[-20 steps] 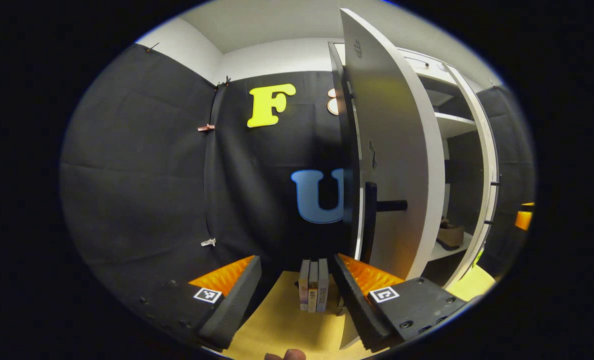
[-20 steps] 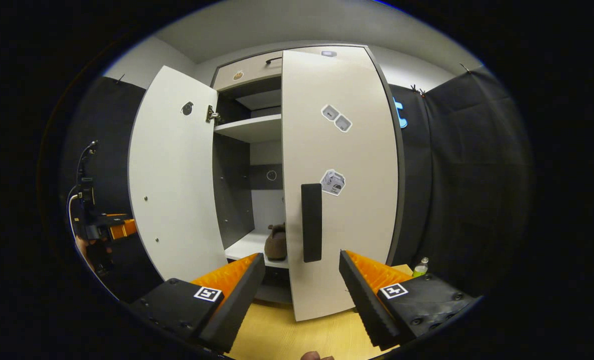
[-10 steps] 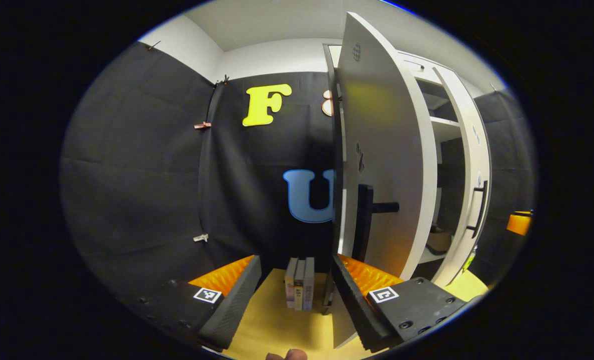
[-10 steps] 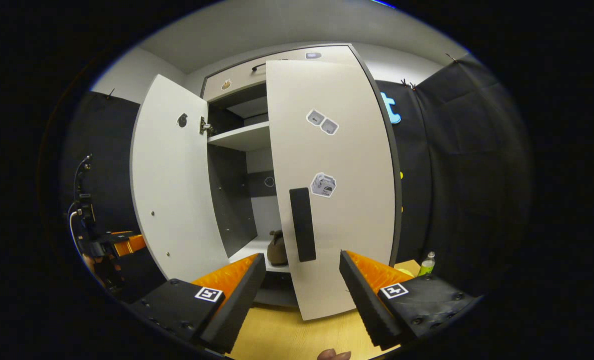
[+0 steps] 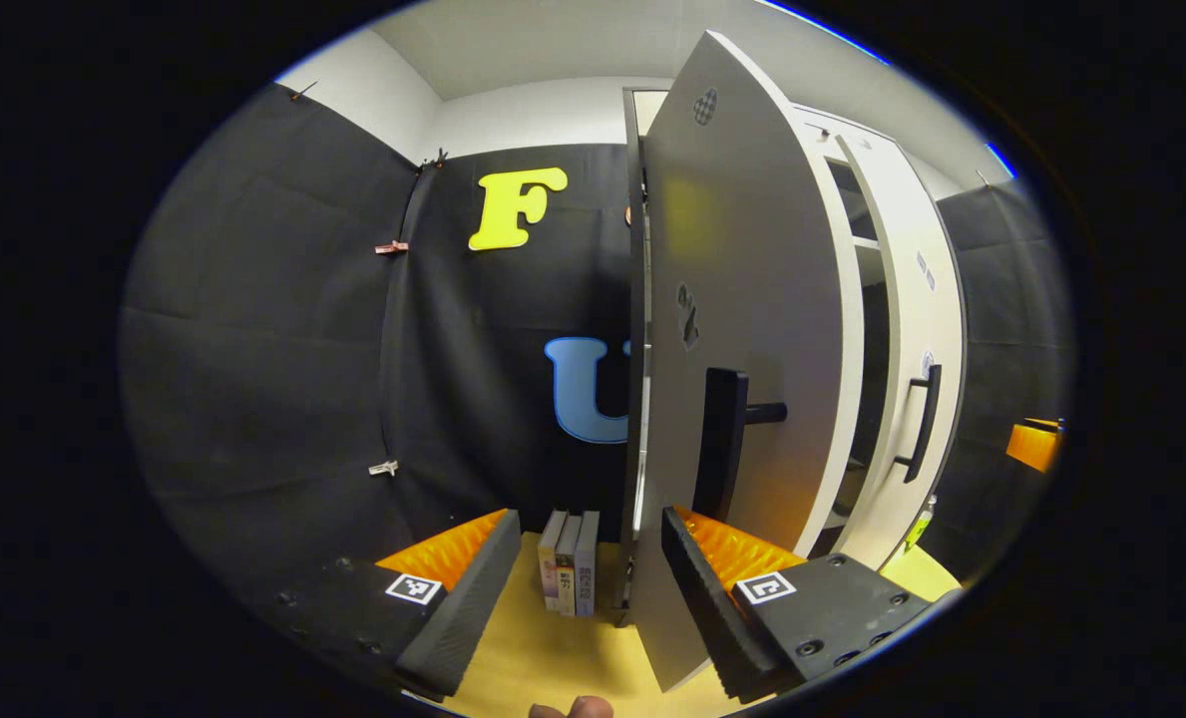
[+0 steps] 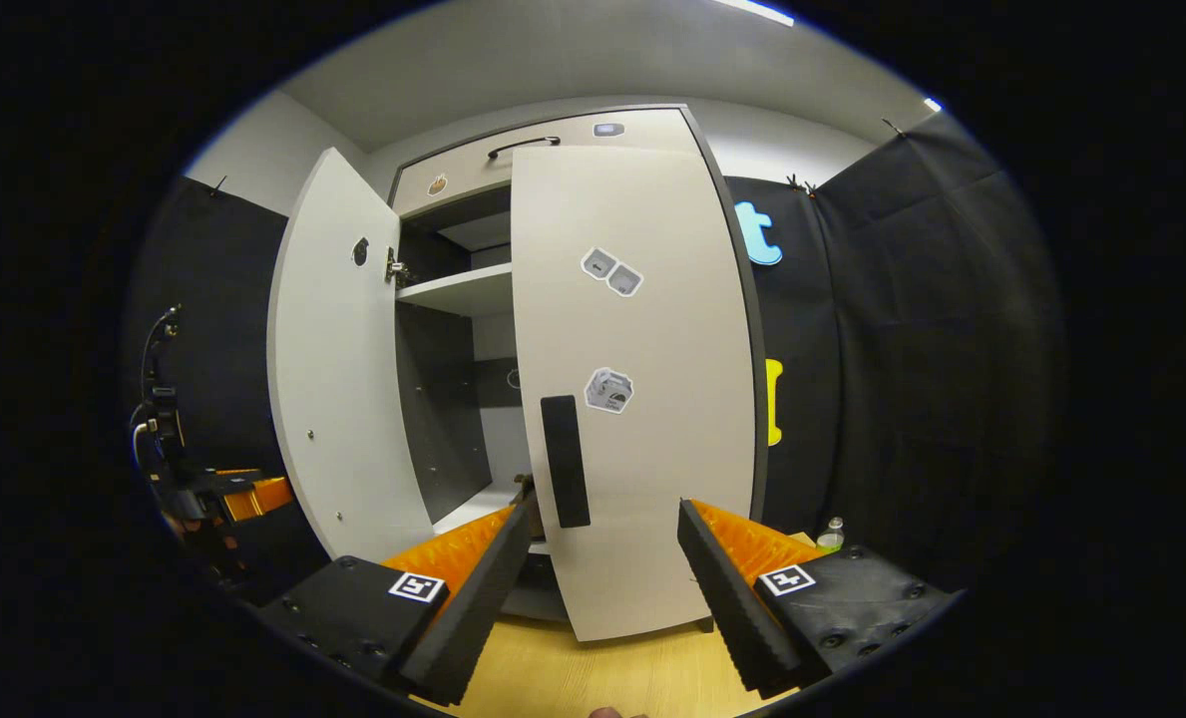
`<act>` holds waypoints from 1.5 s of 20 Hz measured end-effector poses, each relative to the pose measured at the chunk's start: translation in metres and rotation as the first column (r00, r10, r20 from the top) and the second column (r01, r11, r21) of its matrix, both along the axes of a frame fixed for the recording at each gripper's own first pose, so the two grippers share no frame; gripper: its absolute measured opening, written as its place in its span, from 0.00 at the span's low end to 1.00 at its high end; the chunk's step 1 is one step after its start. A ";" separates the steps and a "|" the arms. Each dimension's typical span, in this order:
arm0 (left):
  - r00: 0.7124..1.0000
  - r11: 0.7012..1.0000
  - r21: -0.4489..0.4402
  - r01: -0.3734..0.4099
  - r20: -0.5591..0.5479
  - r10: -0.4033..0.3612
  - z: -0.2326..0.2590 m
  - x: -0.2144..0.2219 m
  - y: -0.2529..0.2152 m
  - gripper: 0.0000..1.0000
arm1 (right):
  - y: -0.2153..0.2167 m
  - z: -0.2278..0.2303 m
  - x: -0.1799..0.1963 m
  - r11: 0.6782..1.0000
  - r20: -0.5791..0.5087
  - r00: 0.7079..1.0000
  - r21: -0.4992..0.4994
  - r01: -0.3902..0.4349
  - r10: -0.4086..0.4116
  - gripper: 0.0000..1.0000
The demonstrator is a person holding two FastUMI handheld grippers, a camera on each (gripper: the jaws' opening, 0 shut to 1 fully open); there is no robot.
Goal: Grab one shoe with the right hand and put it into the shoe cabinet, grab the other shoe with the left hand and put it into the shoe cabinet; then close the right door with the right hand and the left door with the left hand.
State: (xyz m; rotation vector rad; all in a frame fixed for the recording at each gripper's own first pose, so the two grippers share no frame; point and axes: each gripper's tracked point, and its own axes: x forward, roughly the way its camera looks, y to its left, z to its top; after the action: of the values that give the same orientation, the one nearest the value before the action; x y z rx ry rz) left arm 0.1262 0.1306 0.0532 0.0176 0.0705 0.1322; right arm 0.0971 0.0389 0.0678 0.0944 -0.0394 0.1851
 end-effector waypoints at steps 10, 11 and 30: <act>0.992 0.992 -0.002 0.128 0.019 -0.127 0.005 0.025 -0.081 0.93 | -0.008 -0.006 0.006 0.998 -0.025 1.000 -0.061 -0.017 0.015 0.98; 0.989 0.989 0.001 0.145 0.023 -0.145 0.005 0.030 -0.091 0.89 | -0.009 -0.006 0.007 0.998 -0.025 1.000 -0.066 -0.015 0.013 0.98; 0.985 0.985 0.003 0.175 0.001 -0.175 -0.001 0.018 -0.123 0.94 | -0.011 0.006 0.005 0.998 -0.003 1.000 -0.067 0.019 -0.019 0.98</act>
State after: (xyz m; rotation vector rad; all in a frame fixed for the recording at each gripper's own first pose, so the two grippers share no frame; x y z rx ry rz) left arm 0.1446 0.0074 0.0519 0.0268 0.0668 -0.0437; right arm 0.1017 0.0284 0.0735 0.0280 -0.0305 0.1671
